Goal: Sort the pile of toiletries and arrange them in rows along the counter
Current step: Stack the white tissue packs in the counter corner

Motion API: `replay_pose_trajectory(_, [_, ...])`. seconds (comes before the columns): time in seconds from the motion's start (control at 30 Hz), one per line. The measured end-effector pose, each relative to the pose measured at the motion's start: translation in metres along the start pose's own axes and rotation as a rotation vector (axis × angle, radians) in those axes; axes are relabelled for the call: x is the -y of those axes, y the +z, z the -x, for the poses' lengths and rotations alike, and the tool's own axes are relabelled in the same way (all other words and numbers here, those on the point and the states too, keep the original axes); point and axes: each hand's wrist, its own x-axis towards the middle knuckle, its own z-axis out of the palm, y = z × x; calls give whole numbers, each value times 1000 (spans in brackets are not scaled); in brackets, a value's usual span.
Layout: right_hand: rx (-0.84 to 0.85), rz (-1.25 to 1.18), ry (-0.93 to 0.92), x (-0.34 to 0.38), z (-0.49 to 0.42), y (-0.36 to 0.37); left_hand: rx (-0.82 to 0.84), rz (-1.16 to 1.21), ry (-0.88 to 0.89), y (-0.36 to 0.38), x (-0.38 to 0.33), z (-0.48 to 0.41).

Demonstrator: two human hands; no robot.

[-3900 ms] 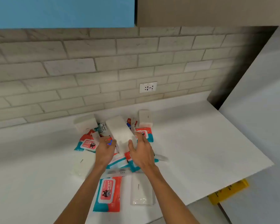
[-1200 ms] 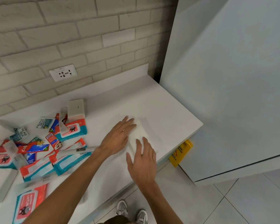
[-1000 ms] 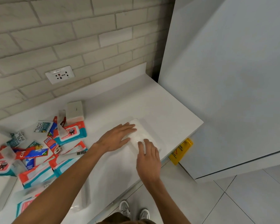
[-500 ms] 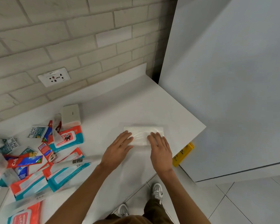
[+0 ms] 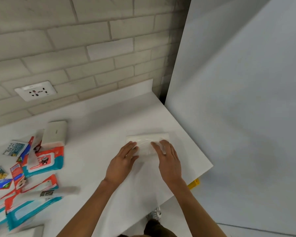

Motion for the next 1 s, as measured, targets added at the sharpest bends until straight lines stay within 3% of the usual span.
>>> replay_pose_trajectory(0.43, [-64, -38, -200, -93, -111, 6, -36, -95, -106, 51, -24, -91])
replay_pose_trajectory(1.0, [-39, -123, -315, -110, -244, 30, 14, -261, -168, 66, 19, -189])
